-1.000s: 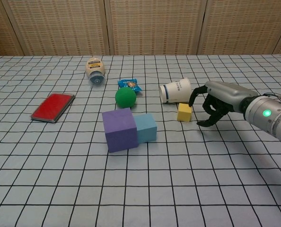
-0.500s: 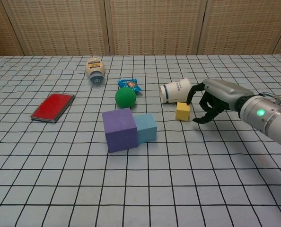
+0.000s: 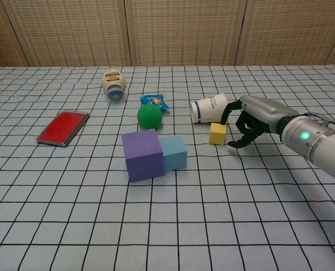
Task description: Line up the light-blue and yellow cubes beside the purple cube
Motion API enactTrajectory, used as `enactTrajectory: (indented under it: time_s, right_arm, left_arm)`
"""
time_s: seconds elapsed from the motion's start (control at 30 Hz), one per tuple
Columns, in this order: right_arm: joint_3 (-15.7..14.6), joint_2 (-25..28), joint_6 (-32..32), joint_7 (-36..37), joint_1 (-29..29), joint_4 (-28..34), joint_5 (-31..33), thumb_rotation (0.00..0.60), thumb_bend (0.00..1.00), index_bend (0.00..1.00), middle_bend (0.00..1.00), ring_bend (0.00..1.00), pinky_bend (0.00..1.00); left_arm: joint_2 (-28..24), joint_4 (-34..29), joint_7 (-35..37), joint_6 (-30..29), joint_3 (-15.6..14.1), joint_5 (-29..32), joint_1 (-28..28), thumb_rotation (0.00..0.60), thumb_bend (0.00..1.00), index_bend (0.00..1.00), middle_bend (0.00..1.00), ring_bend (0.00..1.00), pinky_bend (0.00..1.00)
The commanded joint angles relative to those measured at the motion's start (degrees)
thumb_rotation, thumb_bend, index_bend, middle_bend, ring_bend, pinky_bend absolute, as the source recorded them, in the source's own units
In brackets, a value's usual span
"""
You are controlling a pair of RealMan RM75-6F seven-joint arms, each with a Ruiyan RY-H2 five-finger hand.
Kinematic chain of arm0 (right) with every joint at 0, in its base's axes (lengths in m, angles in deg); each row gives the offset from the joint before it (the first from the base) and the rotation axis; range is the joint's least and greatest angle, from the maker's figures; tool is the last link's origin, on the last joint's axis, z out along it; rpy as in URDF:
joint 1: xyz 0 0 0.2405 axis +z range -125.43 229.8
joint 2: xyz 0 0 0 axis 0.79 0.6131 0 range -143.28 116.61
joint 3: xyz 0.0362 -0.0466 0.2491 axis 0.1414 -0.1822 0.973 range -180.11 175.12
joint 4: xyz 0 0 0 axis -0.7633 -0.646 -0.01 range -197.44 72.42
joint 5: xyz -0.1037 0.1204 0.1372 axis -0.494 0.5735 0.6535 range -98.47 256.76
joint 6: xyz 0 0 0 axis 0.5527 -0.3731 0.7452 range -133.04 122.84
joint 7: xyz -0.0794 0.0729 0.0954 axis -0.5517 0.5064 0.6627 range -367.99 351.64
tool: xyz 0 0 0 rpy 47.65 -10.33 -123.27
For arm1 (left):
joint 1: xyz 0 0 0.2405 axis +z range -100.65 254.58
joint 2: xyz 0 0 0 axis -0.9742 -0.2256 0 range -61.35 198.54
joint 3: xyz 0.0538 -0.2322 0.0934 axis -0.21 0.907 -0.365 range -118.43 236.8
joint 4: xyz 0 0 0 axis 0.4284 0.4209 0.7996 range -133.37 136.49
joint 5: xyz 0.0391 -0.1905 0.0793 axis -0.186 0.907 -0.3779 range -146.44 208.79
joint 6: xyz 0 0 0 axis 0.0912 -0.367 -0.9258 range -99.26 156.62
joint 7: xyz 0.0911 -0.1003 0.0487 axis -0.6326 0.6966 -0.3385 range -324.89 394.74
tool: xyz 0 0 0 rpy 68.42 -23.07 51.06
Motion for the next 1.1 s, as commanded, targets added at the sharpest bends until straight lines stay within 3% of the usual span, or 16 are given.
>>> enactTrajectory:
  time_s: [0.03, 0.57, 1.1]
  right_arm:
    - [0.1, -0.3, -0.4, 0.4, 0.2, -0.5, 0.0, 0.600, 0.13, 0.41, 0.86, 0.90, 1.00]
    - [0.2, -1.2, 1.4, 3.9, -0.4, -1.8, -2.6, 0.600, 0.13, 0.59, 0.87, 0.92, 1.00]
    - [0.0, -1.2, 0.8, 5.2, -0.4, -2.0, -3.7, 0.600, 0.13, 0.55, 0.87, 0.92, 1.00]
  left_arm:
    - [0.0, 0.0, 0.1, -0.1, 0.0, 0.0, 0.0, 0.600, 0.49, 0.36, 0.38, 0.24, 0.30]
    - [0.0, 0.0, -0.1, 0.2, 0.0, 0.2, -0.1, 0.600, 0.49, 0.36, 0.38, 0.24, 0.30]
    - [0.0, -0.1, -0.1, 0.3, -0.1, 0.2, -0.1, 0.600, 0.49, 0.36, 0.38, 0.24, 0.30]
